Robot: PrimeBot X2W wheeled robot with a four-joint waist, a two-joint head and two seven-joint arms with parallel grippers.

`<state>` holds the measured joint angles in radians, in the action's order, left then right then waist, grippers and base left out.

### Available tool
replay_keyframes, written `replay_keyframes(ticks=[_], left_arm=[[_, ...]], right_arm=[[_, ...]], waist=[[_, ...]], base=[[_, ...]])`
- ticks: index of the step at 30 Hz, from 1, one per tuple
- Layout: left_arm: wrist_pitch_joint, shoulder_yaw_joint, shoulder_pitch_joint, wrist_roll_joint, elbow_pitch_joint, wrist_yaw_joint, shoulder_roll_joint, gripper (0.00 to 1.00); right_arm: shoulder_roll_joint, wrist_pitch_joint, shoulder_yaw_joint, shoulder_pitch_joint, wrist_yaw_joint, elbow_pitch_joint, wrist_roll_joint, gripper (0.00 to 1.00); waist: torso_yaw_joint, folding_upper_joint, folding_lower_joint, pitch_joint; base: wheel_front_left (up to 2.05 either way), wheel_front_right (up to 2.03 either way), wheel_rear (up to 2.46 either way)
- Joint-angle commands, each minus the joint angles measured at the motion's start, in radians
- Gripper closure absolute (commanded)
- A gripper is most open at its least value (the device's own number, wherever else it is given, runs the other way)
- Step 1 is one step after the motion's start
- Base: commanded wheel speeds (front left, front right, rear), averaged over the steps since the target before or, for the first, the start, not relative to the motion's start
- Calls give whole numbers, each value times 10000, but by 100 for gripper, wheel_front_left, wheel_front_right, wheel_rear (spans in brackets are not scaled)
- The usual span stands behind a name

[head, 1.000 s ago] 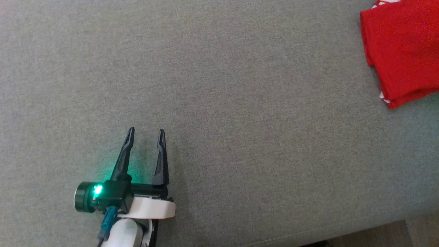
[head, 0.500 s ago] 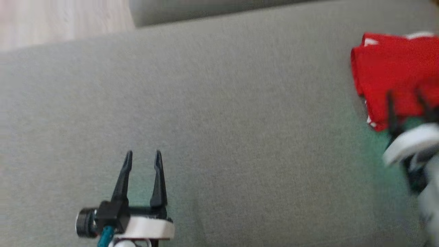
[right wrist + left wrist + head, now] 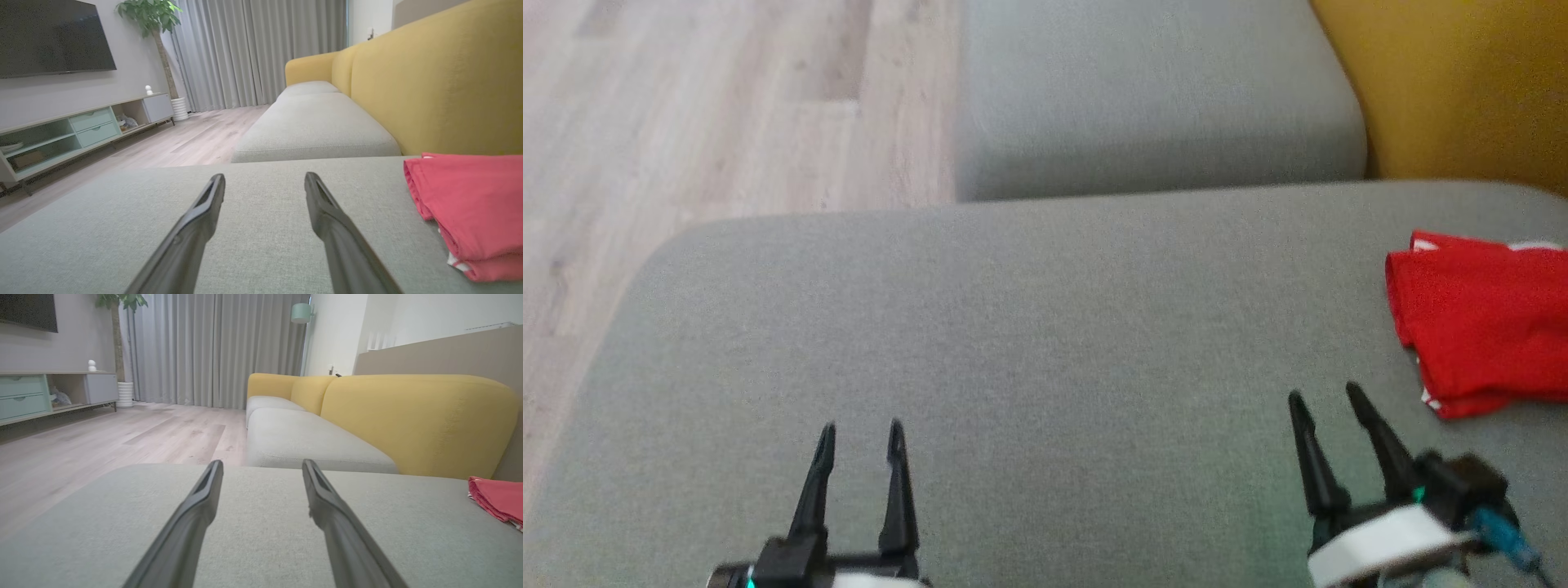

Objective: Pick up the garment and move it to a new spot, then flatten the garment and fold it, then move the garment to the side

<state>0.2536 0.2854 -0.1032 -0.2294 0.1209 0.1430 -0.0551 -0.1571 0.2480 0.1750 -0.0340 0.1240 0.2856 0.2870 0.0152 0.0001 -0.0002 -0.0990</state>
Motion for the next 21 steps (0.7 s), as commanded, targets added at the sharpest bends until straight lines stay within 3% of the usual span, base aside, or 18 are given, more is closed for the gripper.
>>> replay_keyframes(ticks=[1, 9, 21], left_arm=[[82, -444, 32, 132, -382, 119, 49, 0], [82, -867, -719, 867, -309, -181, 49, 0], [82, -992, -780, 948, 29, -371, 49, 0]], right_arm=[[64, 136, 36, -150, 67, -540, -366, 0], [694, 137, -461, -1140, 67, -930, -1094, 0], [937, 137, -662, -1227, 67, -984, -1245, 0]], waist=[[170, -1, 2, -401], [57, -1, 2, -733], [44, -1, 2, -731]], base=[[0, 0, 0], [0, 0, 0], [0, 0, 0]])
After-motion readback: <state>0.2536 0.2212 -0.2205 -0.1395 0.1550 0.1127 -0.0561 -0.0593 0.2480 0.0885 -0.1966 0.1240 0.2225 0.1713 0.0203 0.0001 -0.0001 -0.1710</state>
